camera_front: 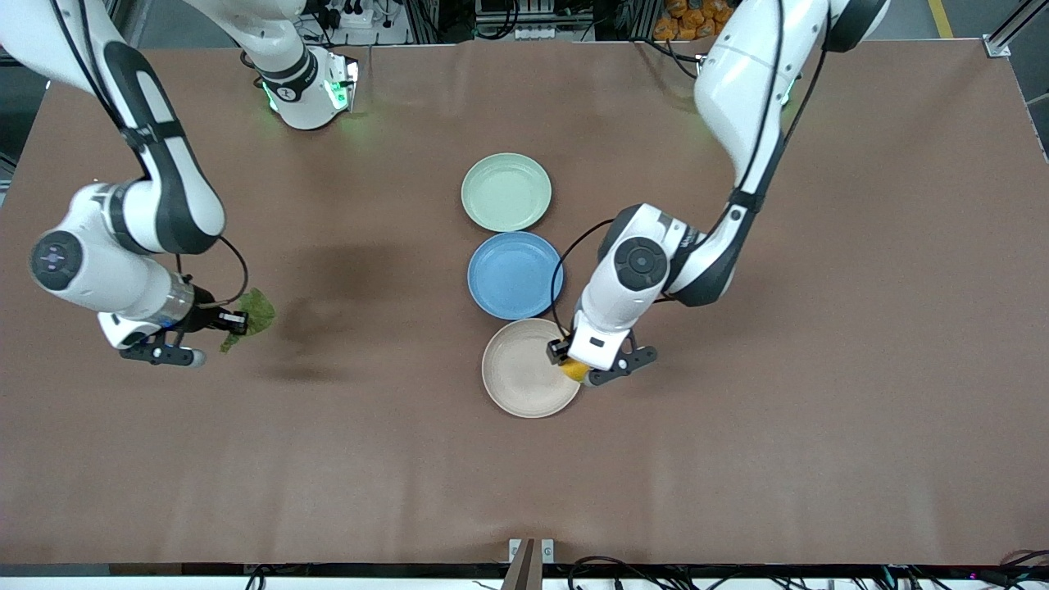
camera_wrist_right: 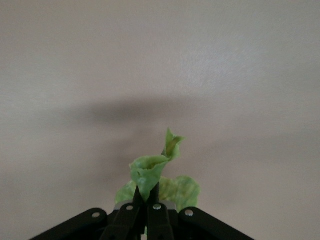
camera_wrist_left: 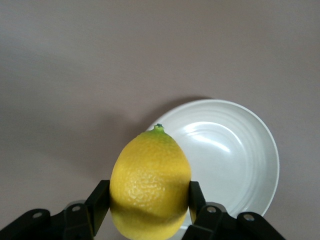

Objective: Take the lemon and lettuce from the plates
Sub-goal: 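Lower the lettuce onto the table with the right gripper and release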

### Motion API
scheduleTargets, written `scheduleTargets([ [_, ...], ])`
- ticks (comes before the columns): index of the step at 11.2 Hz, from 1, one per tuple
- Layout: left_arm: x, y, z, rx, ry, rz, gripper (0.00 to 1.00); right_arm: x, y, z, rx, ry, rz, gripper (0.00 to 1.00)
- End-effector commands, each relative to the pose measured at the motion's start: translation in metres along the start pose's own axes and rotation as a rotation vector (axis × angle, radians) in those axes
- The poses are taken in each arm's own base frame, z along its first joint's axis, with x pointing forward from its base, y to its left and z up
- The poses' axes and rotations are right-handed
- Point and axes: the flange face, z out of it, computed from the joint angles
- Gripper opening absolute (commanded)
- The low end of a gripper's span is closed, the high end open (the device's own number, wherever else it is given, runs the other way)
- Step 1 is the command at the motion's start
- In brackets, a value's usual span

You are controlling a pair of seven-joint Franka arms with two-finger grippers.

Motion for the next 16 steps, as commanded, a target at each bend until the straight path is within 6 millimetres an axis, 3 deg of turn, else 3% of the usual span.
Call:
scheduleTargets([
  [1,0.031,-0.052,-0.059,0.085,-0.044,0.045,0.00,-0.010,-0.005,0.043,-0.027,0.014,-0.048,0.00],
  [3,0.049,-0.095,-0.077,0.101,-0.055,0.080,0.00,-0.014,-0.008,0.070,-0.040,0.012,-0.057,0.00],
  [6,0.084,-0.168,-0.085,0.126,-0.084,0.176,0.00,-0.019,-0.006,0.087,-0.038,-0.005,-0.052,0.00],
  [7,0.093,-0.188,-0.078,0.137,-0.102,0.201,0.00,-0.018,-0.005,0.088,-0.038,-0.003,-0.048,0.69],
  [8,0.100,-0.208,-0.072,0.149,-0.122,0.226,0.00,-0.017,-0.003,0.083,-0.040,0.003,-0.035,1.00],
  [11,0.121,-0.254,-0.063,0.189,-0.146,0.298,0.00,-0.001,0.008,0.041,-0.050,0.066,-0.015,1.00],
  [13,0.125,-0.269,-0.045,0.251,-0.161,0.364,0.00,0.011,0.007,0.008,-0.053,0.091,-0.011,1.00],
  [16,0.129,-0.281,-0.028,0.294,-0.177,0.390,0.00,0.010,0.007,-0.052,-0.068,0.096,-0.003,1.00],
])
